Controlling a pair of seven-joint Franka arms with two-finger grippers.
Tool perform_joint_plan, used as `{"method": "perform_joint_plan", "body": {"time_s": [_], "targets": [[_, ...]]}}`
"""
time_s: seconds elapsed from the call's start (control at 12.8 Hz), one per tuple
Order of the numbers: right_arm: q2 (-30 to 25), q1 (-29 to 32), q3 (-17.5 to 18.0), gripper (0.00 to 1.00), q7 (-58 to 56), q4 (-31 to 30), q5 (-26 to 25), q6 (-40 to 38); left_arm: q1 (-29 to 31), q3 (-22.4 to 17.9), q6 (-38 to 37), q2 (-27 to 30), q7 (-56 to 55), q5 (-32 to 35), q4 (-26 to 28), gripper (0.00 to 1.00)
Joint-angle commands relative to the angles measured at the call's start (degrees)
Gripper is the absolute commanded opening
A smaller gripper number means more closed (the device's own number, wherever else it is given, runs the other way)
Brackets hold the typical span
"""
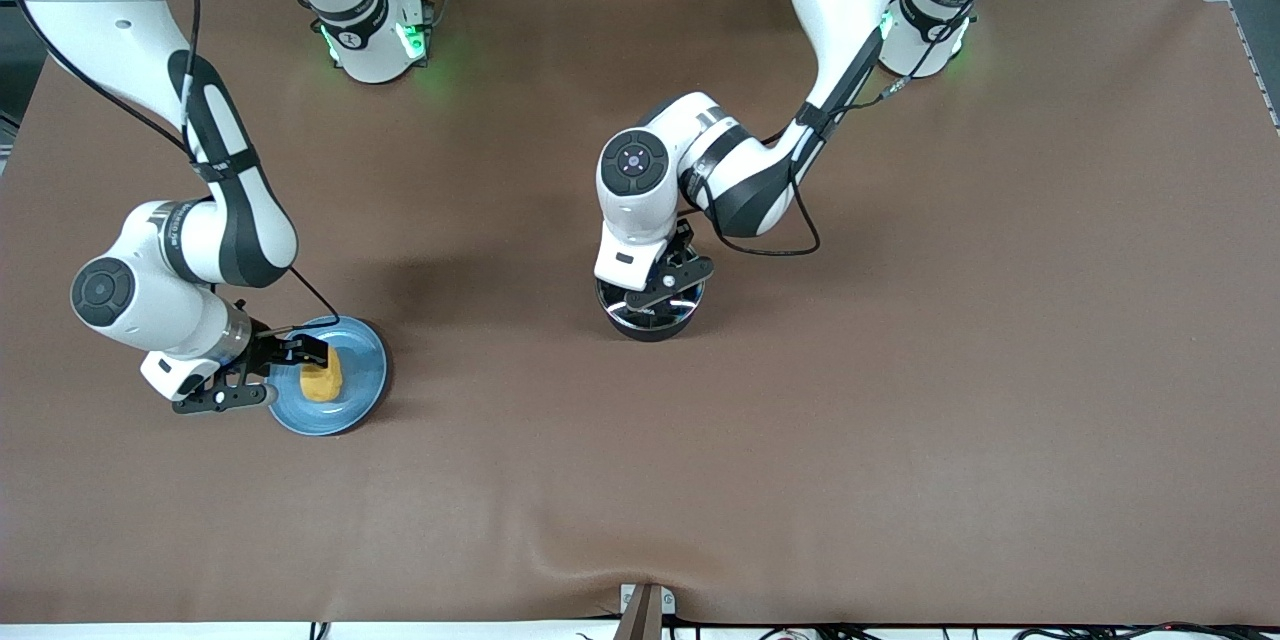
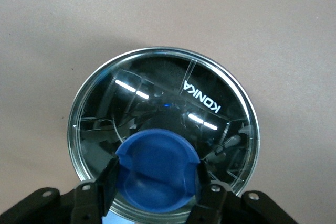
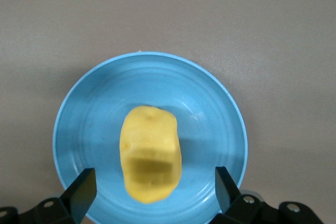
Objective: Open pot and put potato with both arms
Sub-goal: 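Grasp the lid knob with the left gripper while the right gripper reaches the potato, then lift the lid with the left gripper while the right gripper grasps the potato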
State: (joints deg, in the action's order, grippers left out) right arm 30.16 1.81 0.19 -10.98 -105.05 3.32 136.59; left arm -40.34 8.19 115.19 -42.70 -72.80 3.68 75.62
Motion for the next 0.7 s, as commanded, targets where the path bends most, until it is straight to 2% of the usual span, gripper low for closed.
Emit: {"method": "perform_joint_plan", "body": {"time_s": [0.0, 0.39, 0.62], "targets": [[1.4, -0.1, 0.1, 1.0, -0.8, -0.5, 1.2, 2.8, 0.0, -0.3, -0.2, 1.3, 2.5, 0.2, -0.7, 0.0], [3.9, -0.8, 0.2, 1.0, -0.9, -0.5, 1.7, 5.2, 2.6, -0.4, -2.3, 7.6, 5.1, 0.1, -0.6, 0.0], [5.0, -1.2, 0.2, 1.0, -0.9, -0.5, 1.7, 5.3, 7.4, -0.4, -5.5, 11.1, 9.5, 0.1, -0.6, 0.0]]}}
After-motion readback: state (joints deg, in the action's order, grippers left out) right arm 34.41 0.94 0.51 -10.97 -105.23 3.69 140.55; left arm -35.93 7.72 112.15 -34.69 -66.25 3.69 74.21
